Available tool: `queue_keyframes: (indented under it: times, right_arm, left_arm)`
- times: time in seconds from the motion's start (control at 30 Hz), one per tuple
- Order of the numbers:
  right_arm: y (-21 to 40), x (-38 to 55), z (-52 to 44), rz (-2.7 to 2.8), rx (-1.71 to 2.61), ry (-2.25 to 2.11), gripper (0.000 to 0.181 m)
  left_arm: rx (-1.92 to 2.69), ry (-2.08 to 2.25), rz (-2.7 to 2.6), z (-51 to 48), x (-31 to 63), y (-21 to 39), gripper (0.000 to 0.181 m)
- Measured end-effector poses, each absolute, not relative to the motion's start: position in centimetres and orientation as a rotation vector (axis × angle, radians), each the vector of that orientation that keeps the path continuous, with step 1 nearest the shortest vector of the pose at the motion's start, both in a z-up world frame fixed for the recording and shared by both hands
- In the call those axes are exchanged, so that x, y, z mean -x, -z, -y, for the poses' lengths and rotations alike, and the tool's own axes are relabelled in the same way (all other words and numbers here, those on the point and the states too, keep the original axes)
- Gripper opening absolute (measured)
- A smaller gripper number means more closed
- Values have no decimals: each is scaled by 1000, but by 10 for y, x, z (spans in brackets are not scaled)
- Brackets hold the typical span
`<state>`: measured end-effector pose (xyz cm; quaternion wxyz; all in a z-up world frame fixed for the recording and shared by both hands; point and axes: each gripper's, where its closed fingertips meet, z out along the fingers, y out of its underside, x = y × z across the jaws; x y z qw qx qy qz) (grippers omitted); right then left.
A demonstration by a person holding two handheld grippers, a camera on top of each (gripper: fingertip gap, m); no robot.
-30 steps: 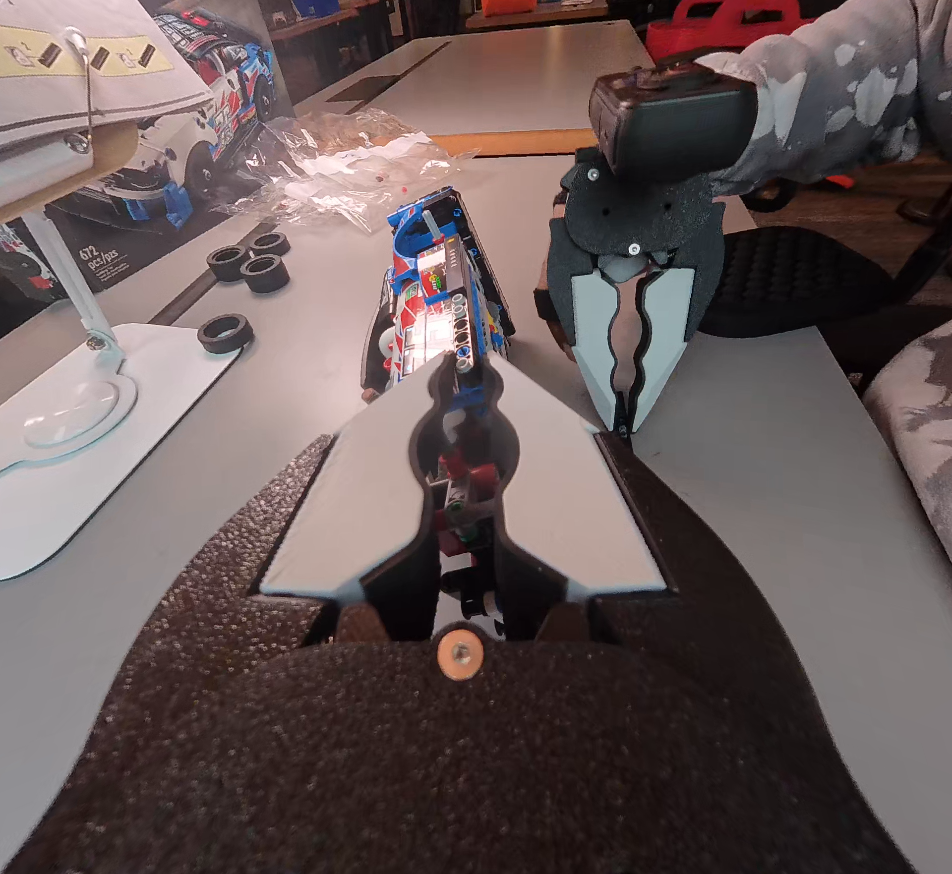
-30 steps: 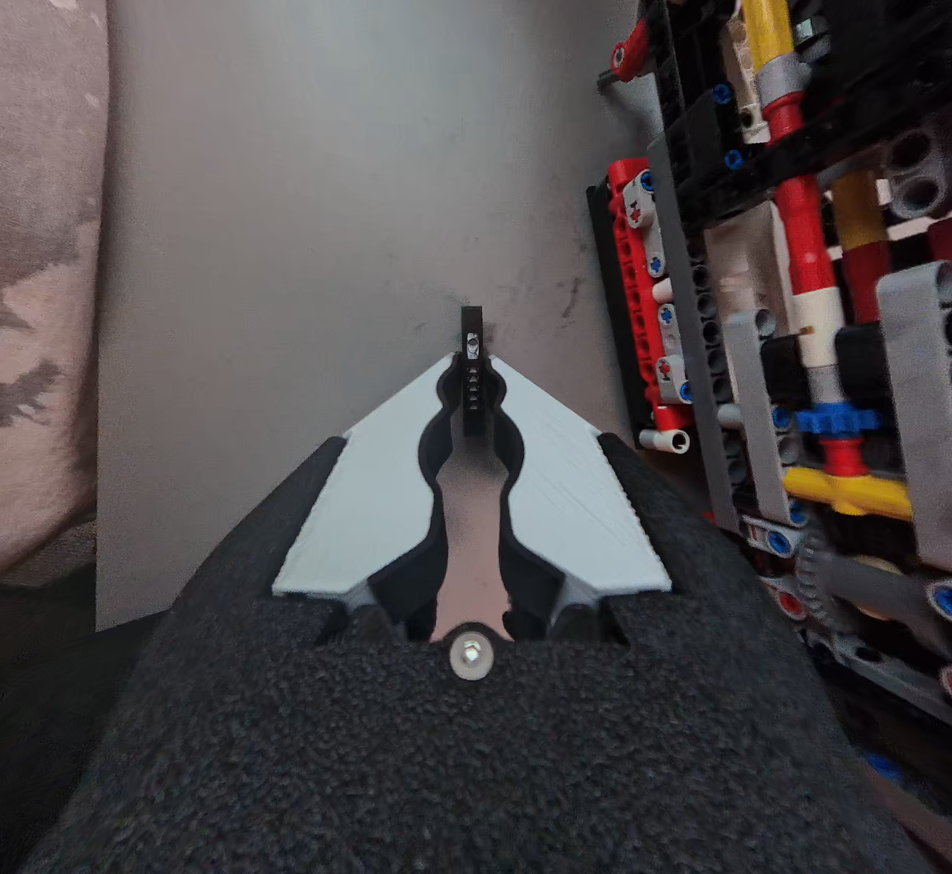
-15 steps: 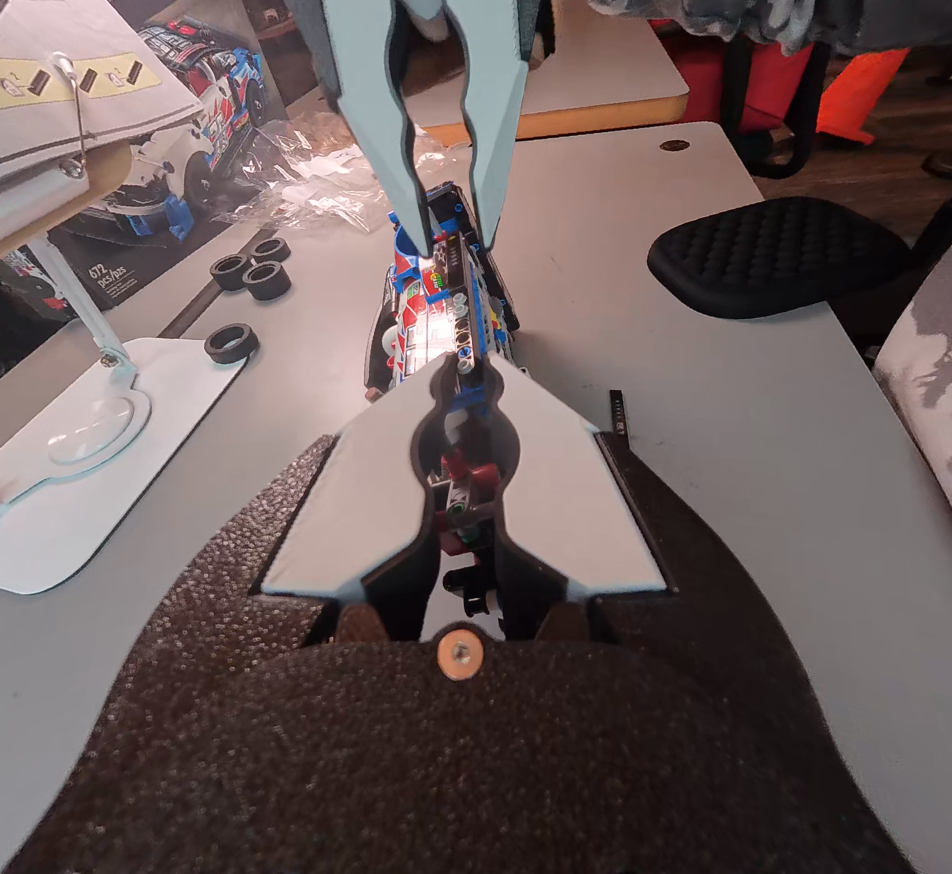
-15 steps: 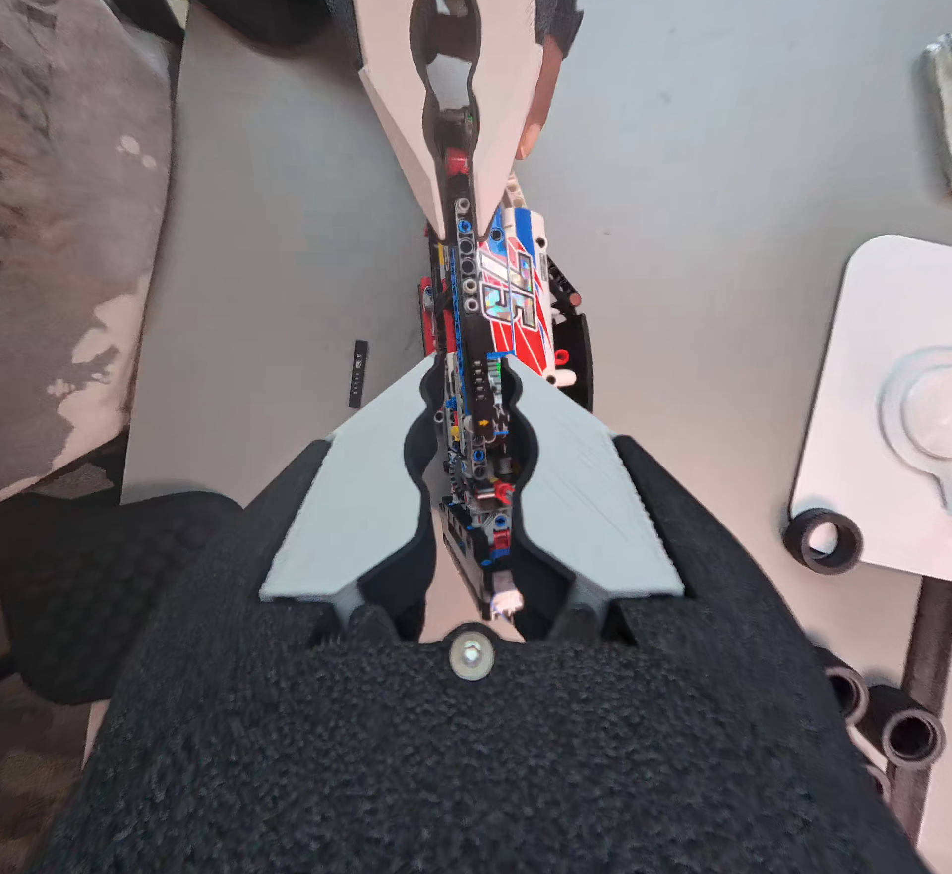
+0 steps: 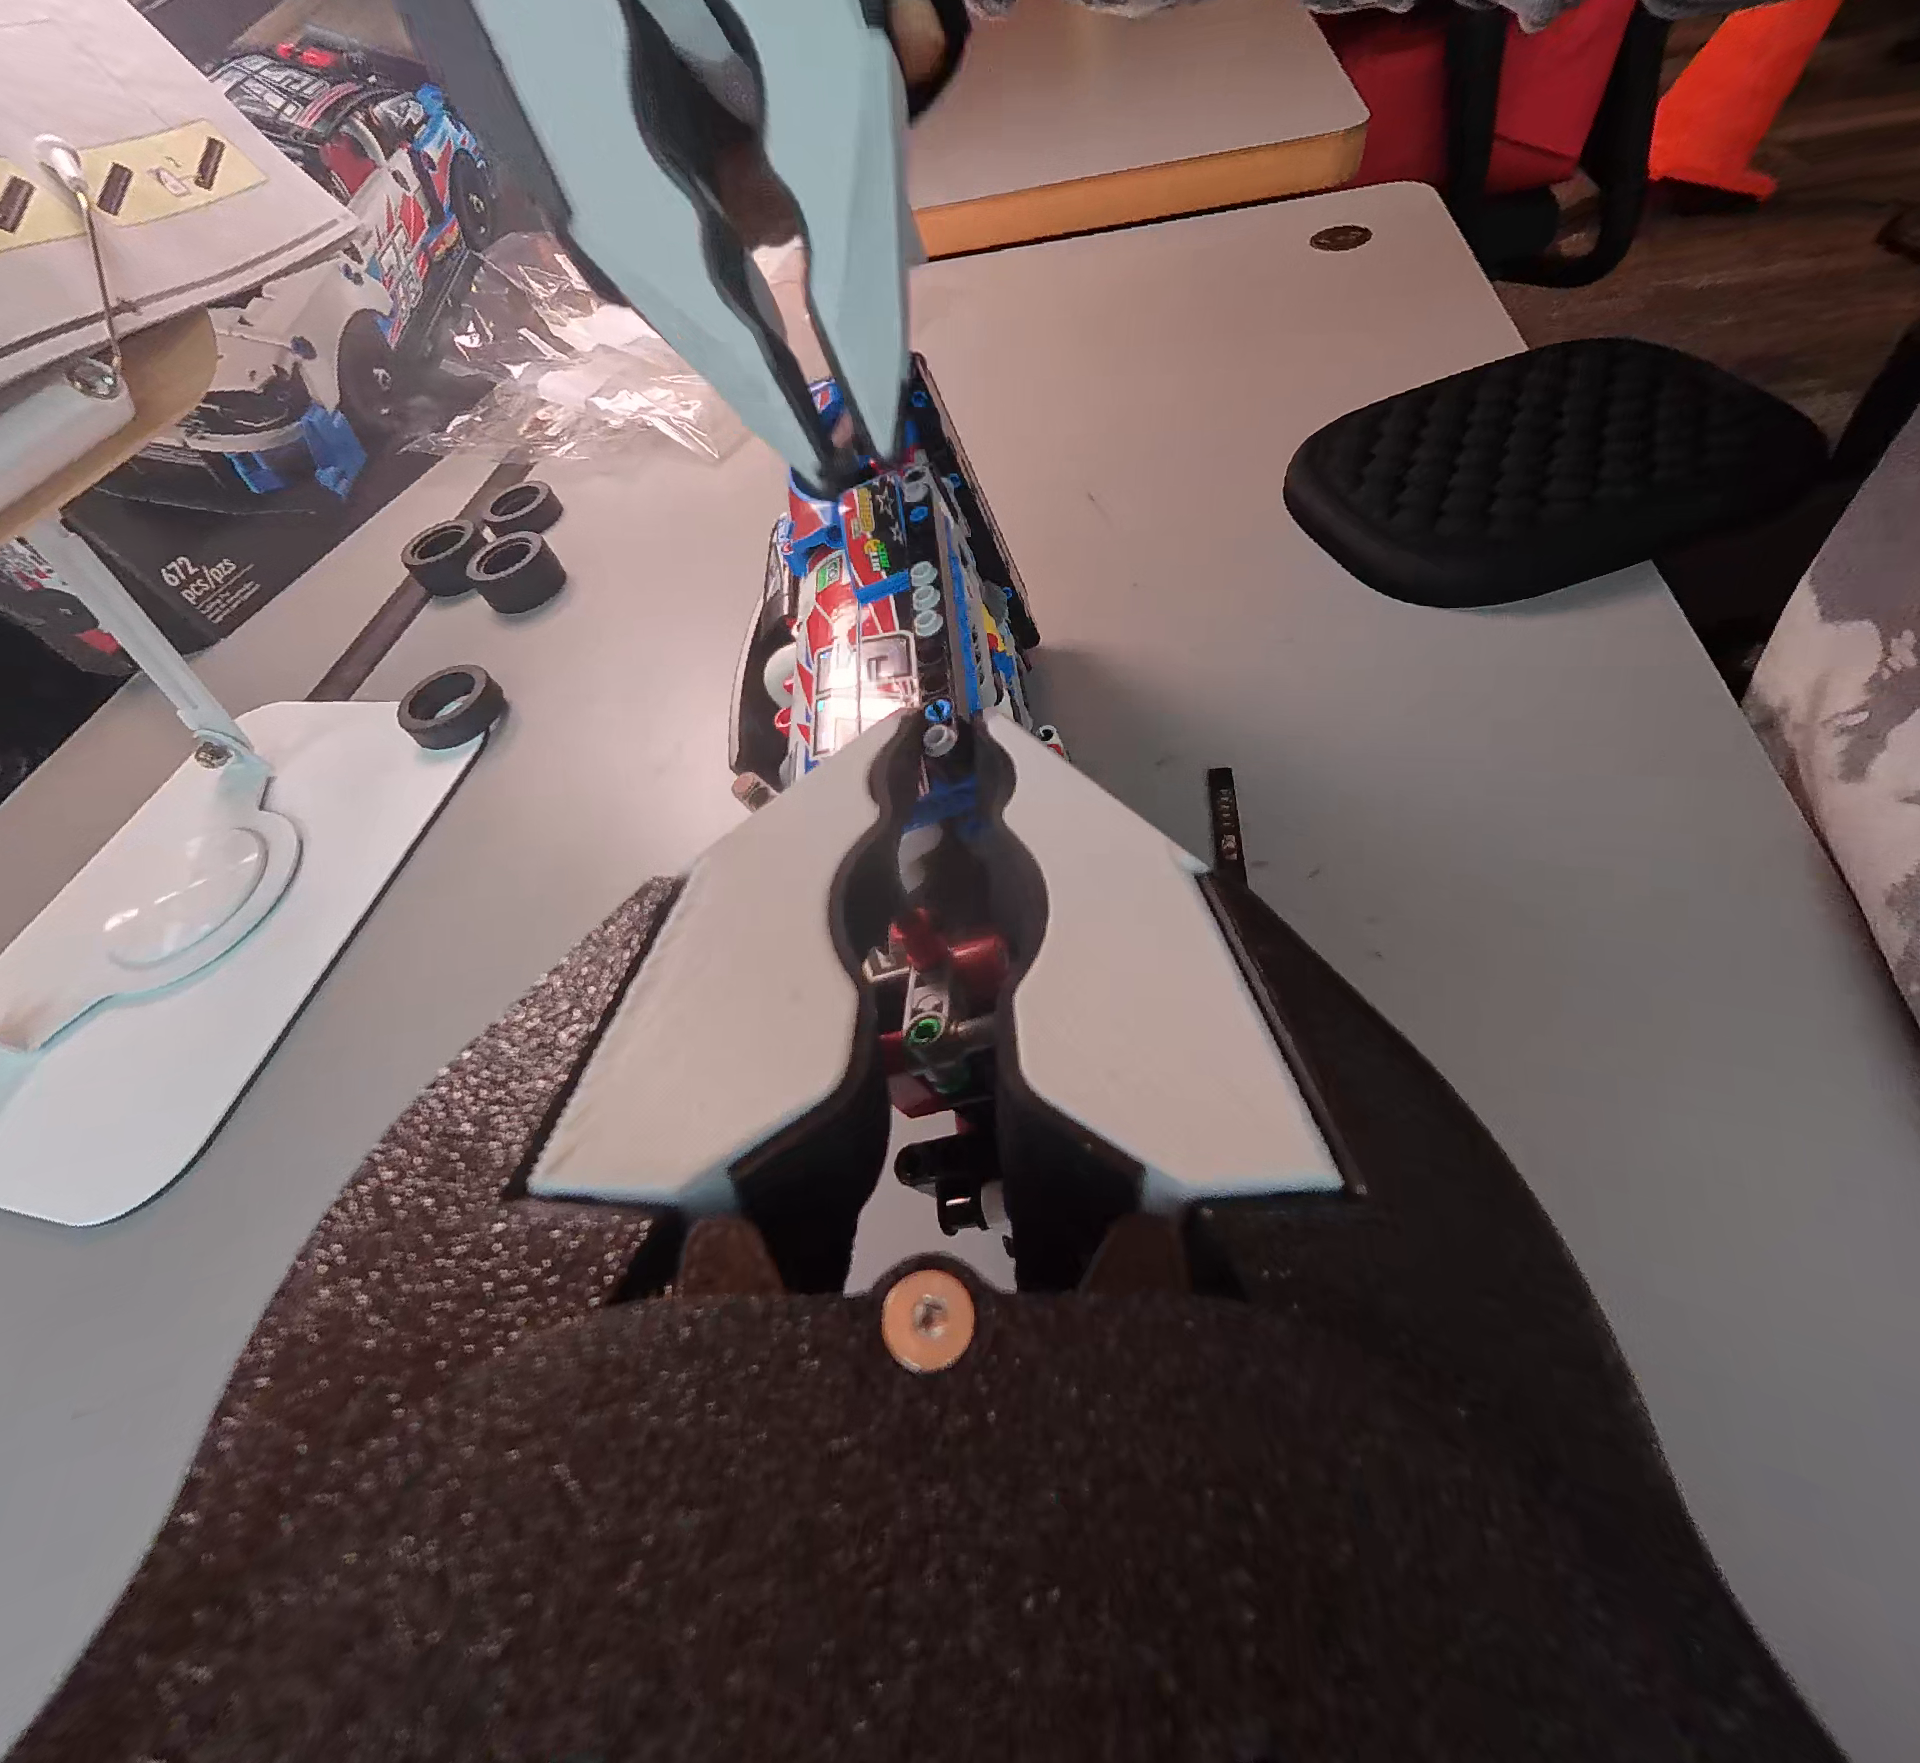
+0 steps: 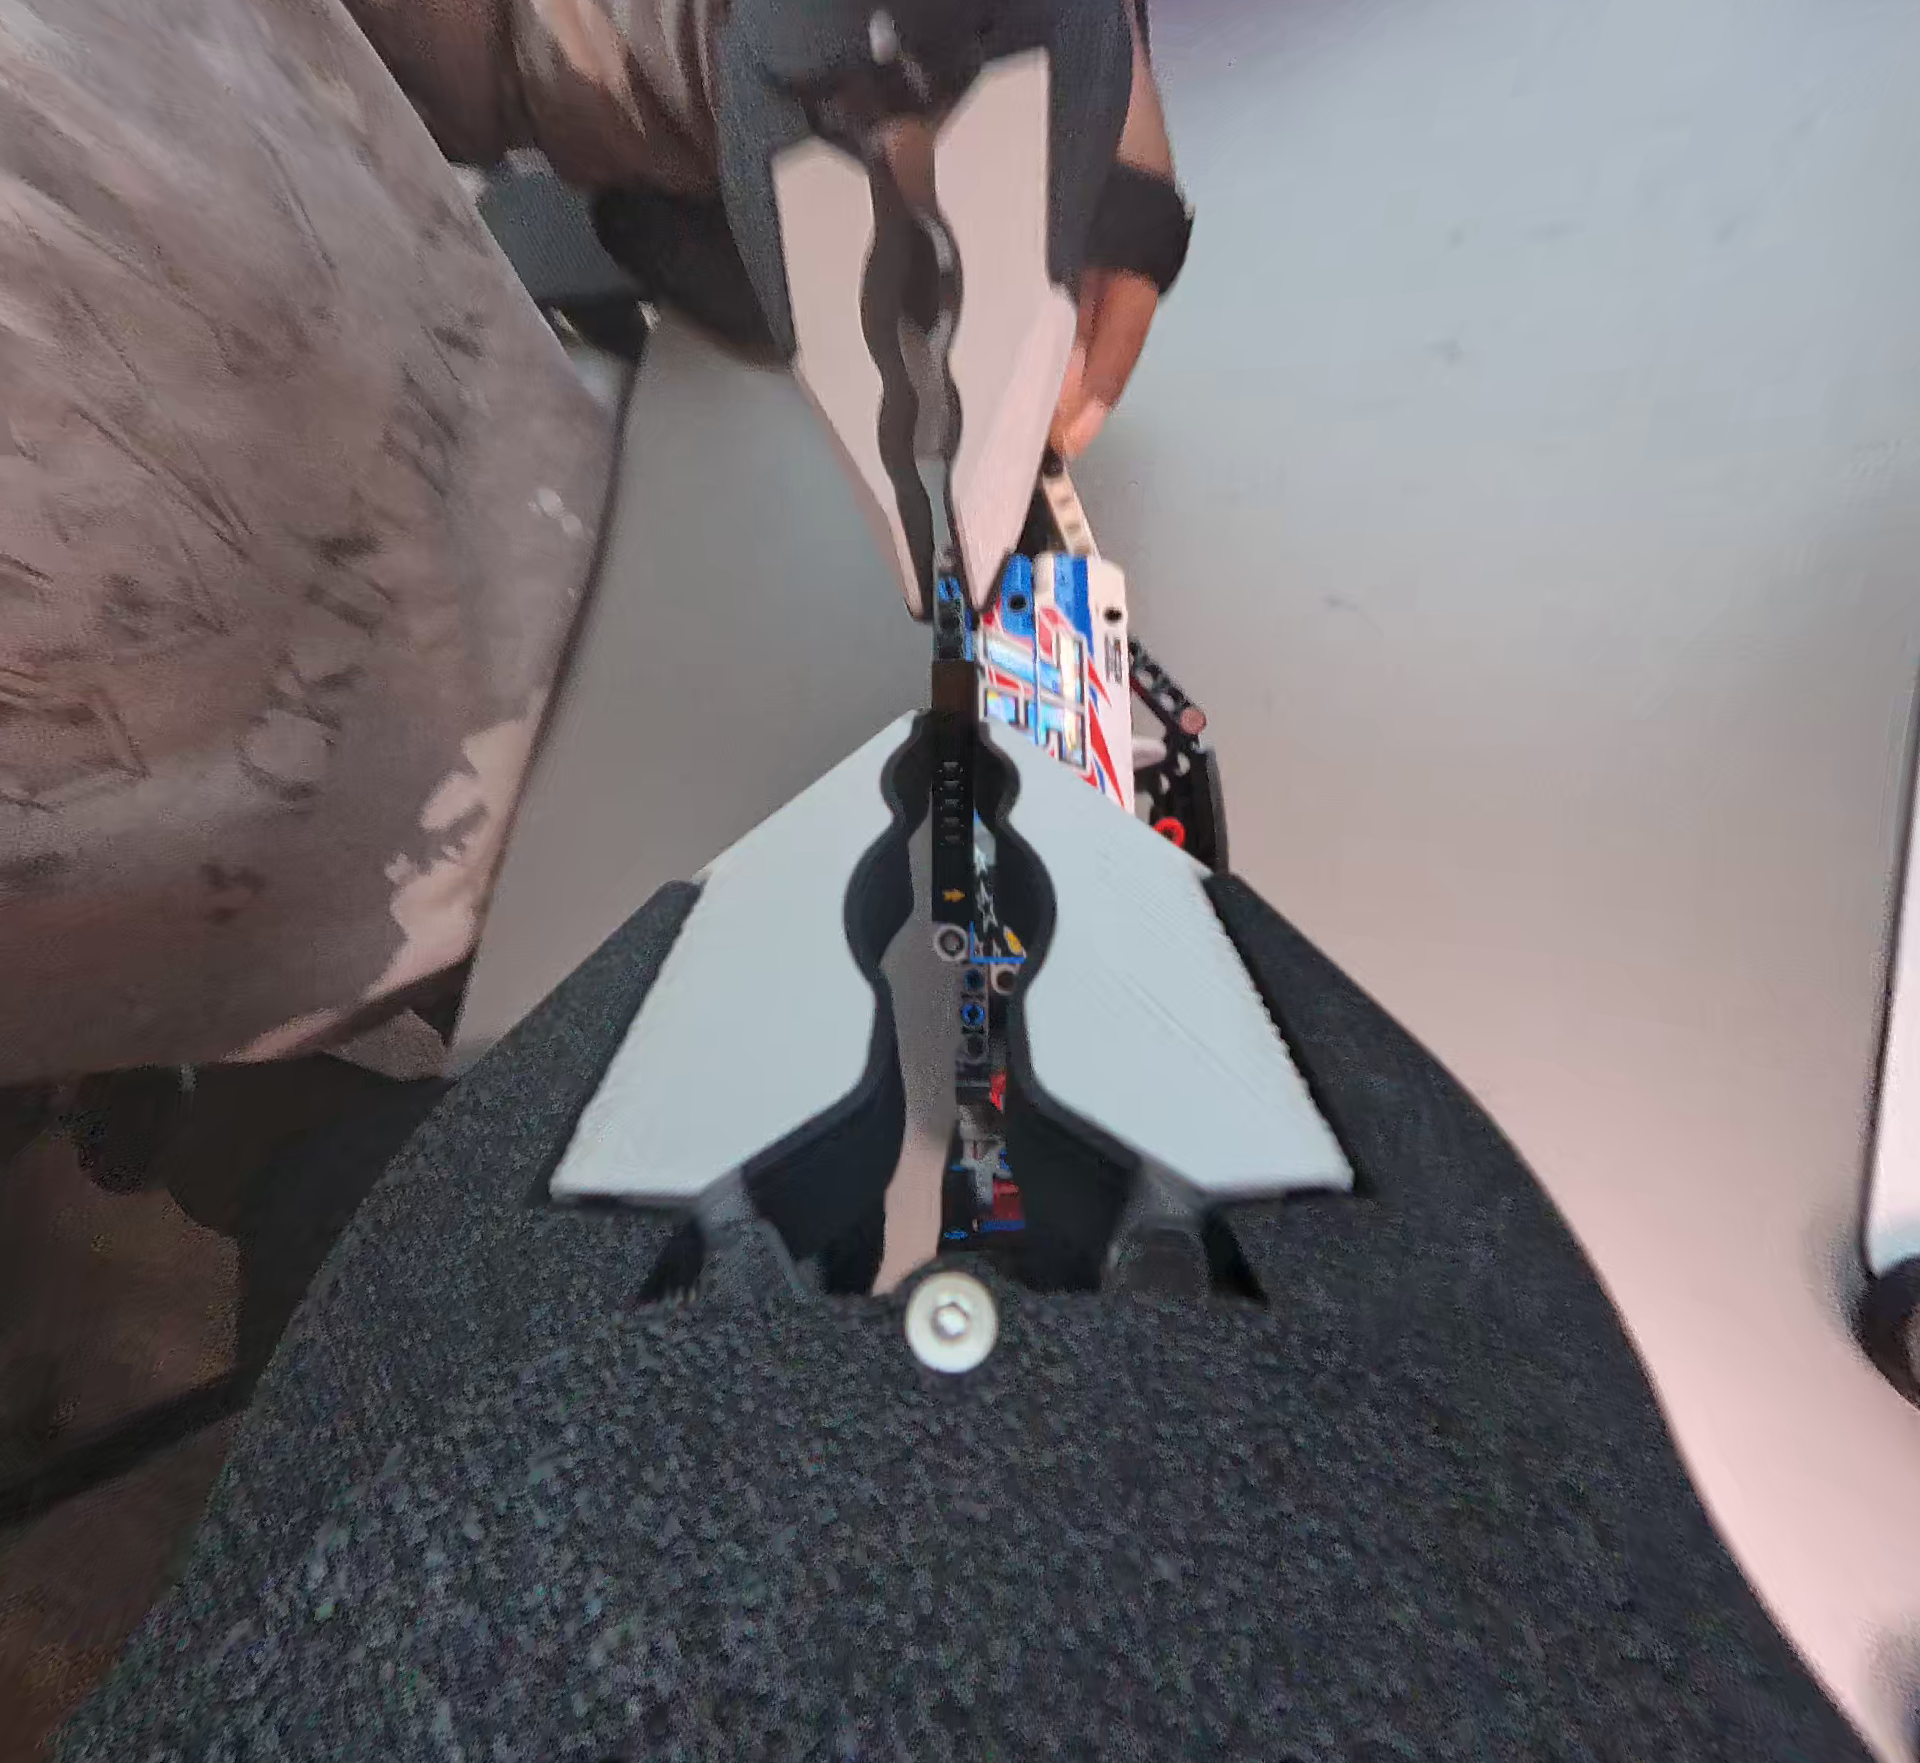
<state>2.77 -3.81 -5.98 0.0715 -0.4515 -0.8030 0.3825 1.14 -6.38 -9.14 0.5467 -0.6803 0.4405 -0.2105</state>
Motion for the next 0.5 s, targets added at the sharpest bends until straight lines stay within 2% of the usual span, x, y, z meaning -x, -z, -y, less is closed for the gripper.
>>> queue_keyframes:
  times: [0.17, 0.27, 0.5]
  right_arm:
    - [27, -25, 37, 2330, 1308, -1117, 7]
    - [38, -39, 56, 2379, 1259, -949, 7]
    - [158, -79, 101, 2404, 1432, -725, 8]
  left_arm:
    - [1609, 485, -1048, 63, -13, 91, 10]
    - [1616, 465, -1039, 61, -11, 92, 10]
    - [1615, 468, -1034, 61, -10, 92, 10]
